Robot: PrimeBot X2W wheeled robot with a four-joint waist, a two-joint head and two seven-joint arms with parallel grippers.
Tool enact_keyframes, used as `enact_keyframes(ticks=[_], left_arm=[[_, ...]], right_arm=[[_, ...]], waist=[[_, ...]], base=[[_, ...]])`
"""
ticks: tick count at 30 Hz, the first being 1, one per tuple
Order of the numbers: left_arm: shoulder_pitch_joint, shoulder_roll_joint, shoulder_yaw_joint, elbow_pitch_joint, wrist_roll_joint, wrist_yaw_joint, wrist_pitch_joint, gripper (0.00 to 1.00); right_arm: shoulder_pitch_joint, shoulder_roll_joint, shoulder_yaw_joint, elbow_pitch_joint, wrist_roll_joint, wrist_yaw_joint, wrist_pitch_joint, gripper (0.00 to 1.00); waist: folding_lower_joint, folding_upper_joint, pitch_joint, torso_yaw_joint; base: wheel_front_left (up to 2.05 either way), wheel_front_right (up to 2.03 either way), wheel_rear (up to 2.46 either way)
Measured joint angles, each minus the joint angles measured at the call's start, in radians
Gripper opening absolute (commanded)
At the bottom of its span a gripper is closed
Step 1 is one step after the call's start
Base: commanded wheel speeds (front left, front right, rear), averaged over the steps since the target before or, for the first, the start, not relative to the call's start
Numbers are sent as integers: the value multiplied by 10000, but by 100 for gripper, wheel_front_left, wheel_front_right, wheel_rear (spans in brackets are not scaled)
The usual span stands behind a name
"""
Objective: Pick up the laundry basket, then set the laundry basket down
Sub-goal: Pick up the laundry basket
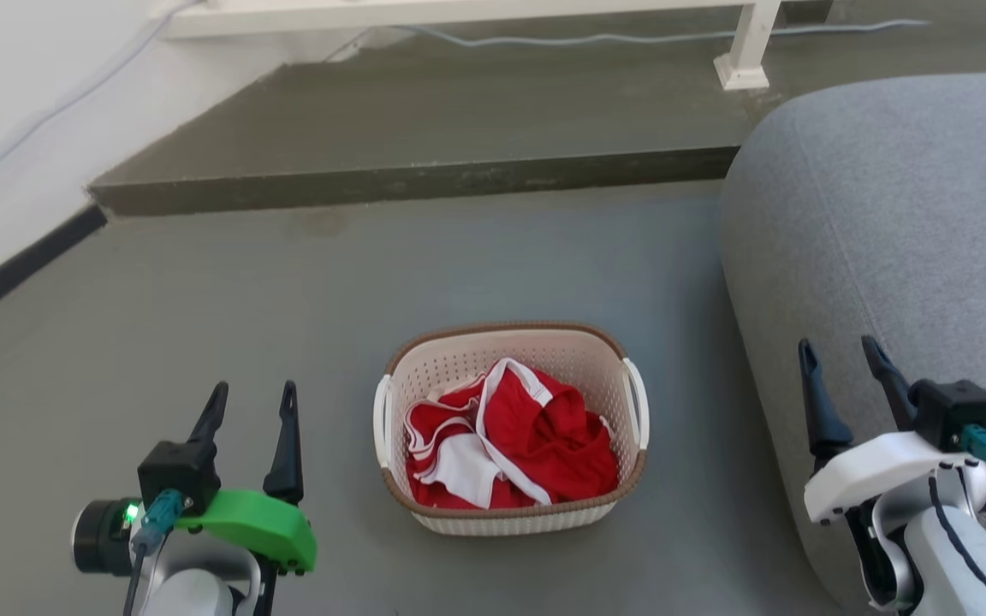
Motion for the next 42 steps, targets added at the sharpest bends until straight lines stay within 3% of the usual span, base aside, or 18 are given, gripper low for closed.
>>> enact_keyframes(ticks=[13, 42], left_arm=[[-865, -134, 31, -316, 6, 2, 0, 100], [-3577, -458, -88, 44, 171, -73, 61, 100]], right_arm=[[-727, -12, 31, -113, -84, 176, 0, 100], [-3229, -54, 2, -63, -90, 518, -2, 100]], waist=[[0, 0, 1353, 48], [2, 0, 5445, 117]], base=[[0, 0, 0], [0, 0, 0]])
